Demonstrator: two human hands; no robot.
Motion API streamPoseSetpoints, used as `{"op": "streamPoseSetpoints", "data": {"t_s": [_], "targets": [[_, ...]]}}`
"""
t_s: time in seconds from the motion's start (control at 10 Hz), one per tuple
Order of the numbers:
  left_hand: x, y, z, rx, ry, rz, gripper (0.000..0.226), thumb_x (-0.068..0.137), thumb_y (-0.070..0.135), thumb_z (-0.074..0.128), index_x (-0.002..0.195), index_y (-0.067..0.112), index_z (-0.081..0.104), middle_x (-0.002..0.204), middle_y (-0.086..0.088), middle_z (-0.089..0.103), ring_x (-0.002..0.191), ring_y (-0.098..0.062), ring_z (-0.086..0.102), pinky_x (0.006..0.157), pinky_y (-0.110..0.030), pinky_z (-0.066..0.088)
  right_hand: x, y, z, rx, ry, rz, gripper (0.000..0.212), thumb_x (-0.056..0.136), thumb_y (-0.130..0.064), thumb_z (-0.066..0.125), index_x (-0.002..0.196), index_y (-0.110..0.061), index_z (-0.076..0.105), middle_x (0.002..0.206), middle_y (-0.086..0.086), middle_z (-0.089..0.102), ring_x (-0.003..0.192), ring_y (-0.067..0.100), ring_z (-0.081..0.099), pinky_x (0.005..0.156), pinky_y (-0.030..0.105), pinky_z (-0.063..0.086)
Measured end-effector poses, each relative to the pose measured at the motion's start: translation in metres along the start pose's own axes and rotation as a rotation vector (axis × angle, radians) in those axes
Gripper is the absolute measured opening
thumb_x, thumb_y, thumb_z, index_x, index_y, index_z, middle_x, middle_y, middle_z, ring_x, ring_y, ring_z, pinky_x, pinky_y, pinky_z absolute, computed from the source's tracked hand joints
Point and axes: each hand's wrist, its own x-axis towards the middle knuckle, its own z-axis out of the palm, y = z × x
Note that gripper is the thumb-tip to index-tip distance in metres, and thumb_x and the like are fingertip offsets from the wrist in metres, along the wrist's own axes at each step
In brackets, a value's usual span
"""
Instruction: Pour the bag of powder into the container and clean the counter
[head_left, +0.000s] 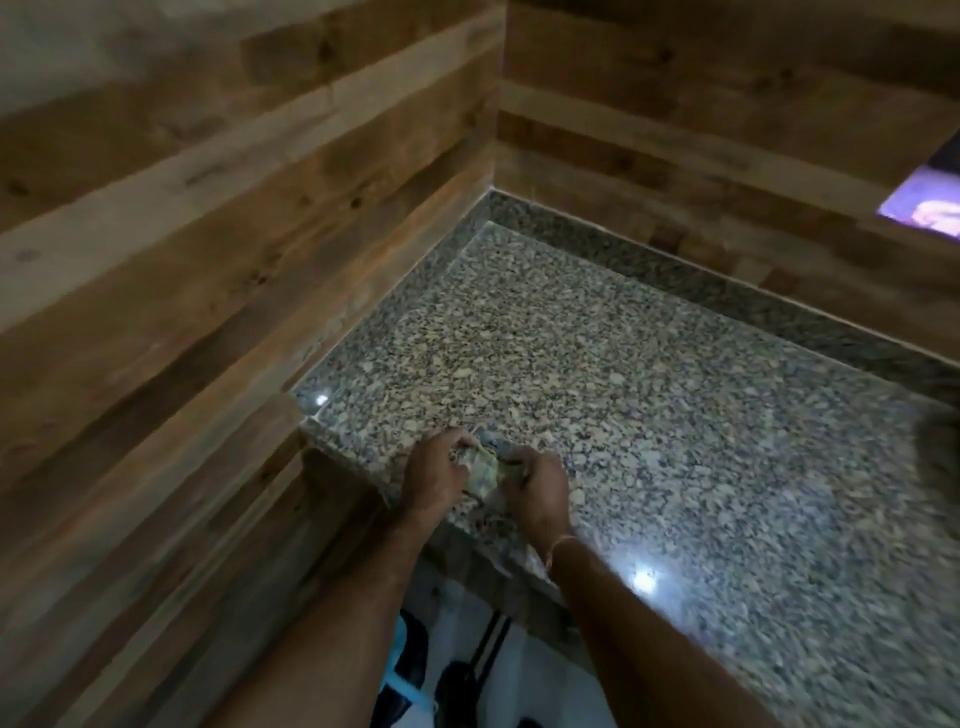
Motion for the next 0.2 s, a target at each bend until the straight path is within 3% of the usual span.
{"op": "streamPoseSetpoints", "data": {"t_s": [0.1,0.2], "targets": [[0.004,-0.016,0.010,0.215,0.012,0.057,0.042,0.073,0.004,0.073,0.109,0.027,0.074,0.119,-0.003,0.064,0.112,-0.026,0.061,0.099,-0.041,0.052,-0.002,0.005,-0.003,-0.110,-0.021,-0.011,0.026,0.097,-0.010,0.063,0.122,-0.009,0.069,0.119,0.014,0.060,0.105,0.028,0.061,0.088,0.024,0.051],[-0.002,-0.002,0.009,0.308,0.075,0.087,0.042,0.080,0.018,0.077,0.119,0.029,0.066,0.127,-0.003,0.057,0.121,-0.029,0.053,0.101,-0.045,0.047,-0.012,0.007,-0.016,-0.101,0.060,-0.091,0.030,0.096,-0.017,0.064,0.126,-0.020,0.066,0.122,0.003,0.053,0.106,0.016,0.053,0.082,0.005,0.038]]}}
